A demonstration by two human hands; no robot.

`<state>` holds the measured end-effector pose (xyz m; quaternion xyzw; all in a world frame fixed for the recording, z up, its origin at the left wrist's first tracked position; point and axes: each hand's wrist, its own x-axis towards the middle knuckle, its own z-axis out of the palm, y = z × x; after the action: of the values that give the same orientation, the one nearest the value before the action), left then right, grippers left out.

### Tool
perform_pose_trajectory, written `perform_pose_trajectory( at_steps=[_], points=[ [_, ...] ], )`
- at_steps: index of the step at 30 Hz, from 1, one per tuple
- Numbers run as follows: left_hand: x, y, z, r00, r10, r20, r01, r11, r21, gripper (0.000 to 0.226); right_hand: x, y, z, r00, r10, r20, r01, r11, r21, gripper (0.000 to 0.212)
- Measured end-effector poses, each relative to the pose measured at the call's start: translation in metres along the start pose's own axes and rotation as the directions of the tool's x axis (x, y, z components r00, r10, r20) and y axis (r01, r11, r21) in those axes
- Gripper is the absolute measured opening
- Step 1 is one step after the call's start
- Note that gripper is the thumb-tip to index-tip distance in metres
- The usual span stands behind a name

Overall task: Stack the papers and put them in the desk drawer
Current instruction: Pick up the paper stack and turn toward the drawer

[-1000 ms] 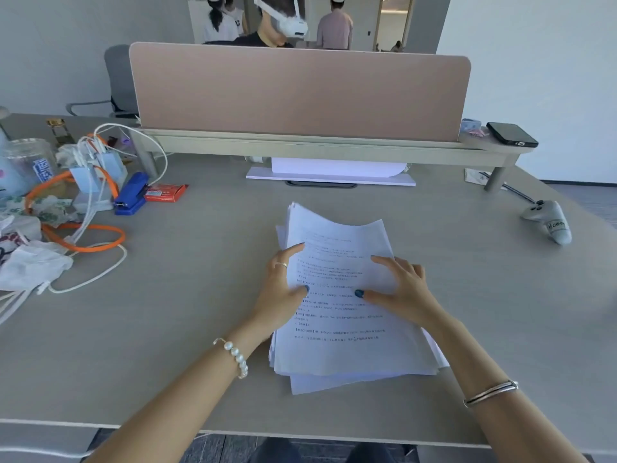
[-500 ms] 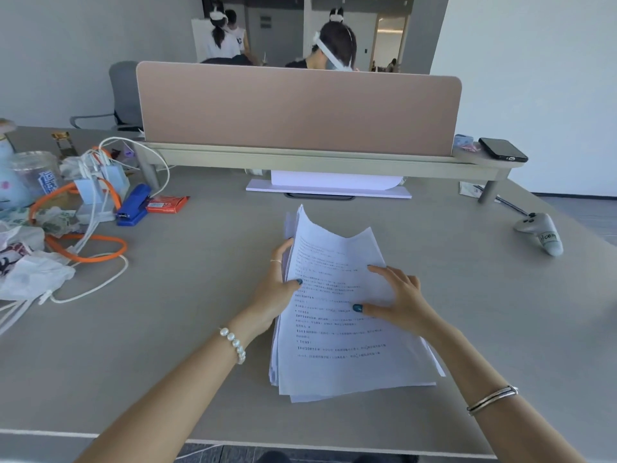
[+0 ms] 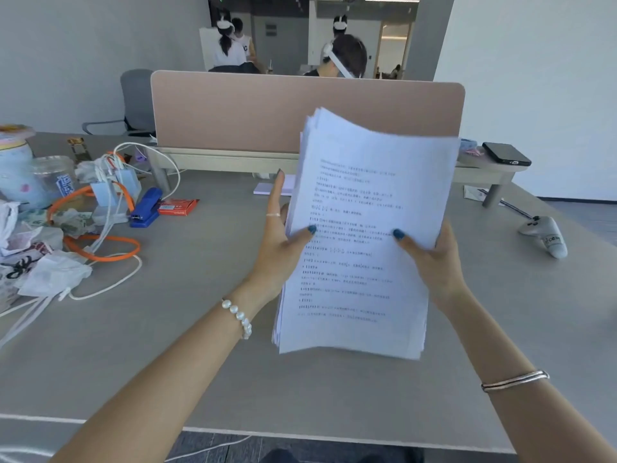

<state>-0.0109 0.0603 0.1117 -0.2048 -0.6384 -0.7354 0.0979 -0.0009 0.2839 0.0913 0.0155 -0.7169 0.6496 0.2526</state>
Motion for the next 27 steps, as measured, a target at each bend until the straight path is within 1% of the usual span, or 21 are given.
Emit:
perform_pose_trajectory(
  at_steps=[3, 6, 8, 12, 14, 16, 17, 18, 20, 22, 23, 24, 27],
  points=[
    [0.011, 0.023, 0.002, 0.997, 0.063, -0.046, -0.061, 0.998, 0.035, 0.088, 0.001, -0.036, 0.004, 0.982, -0.171, -0.077, 0.169, 0.985, -0.036, 0.044],
    [0.015, 0.038, 0.004, 0.991, 0.106, -0.078, -0.104, 0.994, 0.029, 0.085, -0.003, -0.061, 0.007, 0.963, -0.257, -0.085, 0.254, 0.966, -0.046, 0.048],
    [0.01, 0.036, 0.005, 0.993, 0.068, -0.093, -0.065, 0.997, 0.034, 0.077, -0.007, -0.055, 0.007, 0.971, -0.23, -0.07, 0.227, 0.973, -0.05, 0.05],
    [-0.011, 0.002, 0.003, 0.985, -0.149, -0.086, 0.156, 0.983, 0.092, 0.048, -0.031, -0.013, 0.005, 0.996, -0.084, 0.021, 0.085, 0.994, -0.067, 0.041],
    [-0.018, -0.006, 0.005, 0.982, -0.161, -0.103, 0.169, 0.983, 0.073, 0.033, -0.04, -0.004, 0.006, 0.998, -0.061, 0.026, 0.062, 0.996, -0.059, 0.033],
    [-0.017, -0.003, 0.009, 0.981, -0.128, -0.147, 0.133, 0.991, 0.024, 0.018, -0.041, -0.008, 0.006, 0.998, -0.063, -0.014, 0.062, 0.997, -0.049, 0.029],
    [-0.016, -0.001, 0.01, 0.981, -0.113, -0.157, 0.115, 0.993, 0.004, 0.016, -0.04, -0.011, 0.006, 0.997, -0.076, -0.034, 0.075, 0.996, -0.047, 0.027],
    [-0.015, -0.001, 0.011, 0.982, -0.098, -0.162, 0.097, 0.995, -0.01, 0.019, -0.04, -0.014, 0.006, 0.995, -0.091, -0.048, 0.089, 0.995, -0.045, 0.028],
    [-0.016, -0.007, 0.014, 0.982, -0.074, -0.172, 0.073, 0.997, -0.012, 0.036, -0.042, -0.011, 0.006, 0.995, -0.093, -0.043, 0.091, 0.995, -0.044, 0.034],
    [-0.022, -0.016, 0.016, 0.976, -0.098, -0.194, 0.096, 0.995, -0.024, 0.053, -0.047, -0.003, 0.004, 0.998, -0.057, -0.007, 0.056, 0.997, -0.052, 0.039],
    [-0.023, -0.017, 0.016, 0.973, -0.118, -0.196, 0.112, 0.993, -0.041, 0.056, -0.049, 0.003, 0.003, 0.999, -0.048, 0.005, 0.048, 0.997, -0.058, 0.039],
    [-0.023, -0.017, 0.016, 0.971, -0.139, -0.193, 0.133, 0.99, -0.047, 0.053, -0.05, 0.005, 0.002, 0.999, -0.044, 0.012, 0.044, 0.998, -0.054, 0.039],
    [-0.019, -0.012, 0.018, 0.973, -0.181, -0.144, 0.179, 0.983, -0.025, 0.026, -0.052, 0.001, -0.003, 0.999, -0.033, 0.031, 0.034, 0.999, -0.033, 0.039]
  ],
)
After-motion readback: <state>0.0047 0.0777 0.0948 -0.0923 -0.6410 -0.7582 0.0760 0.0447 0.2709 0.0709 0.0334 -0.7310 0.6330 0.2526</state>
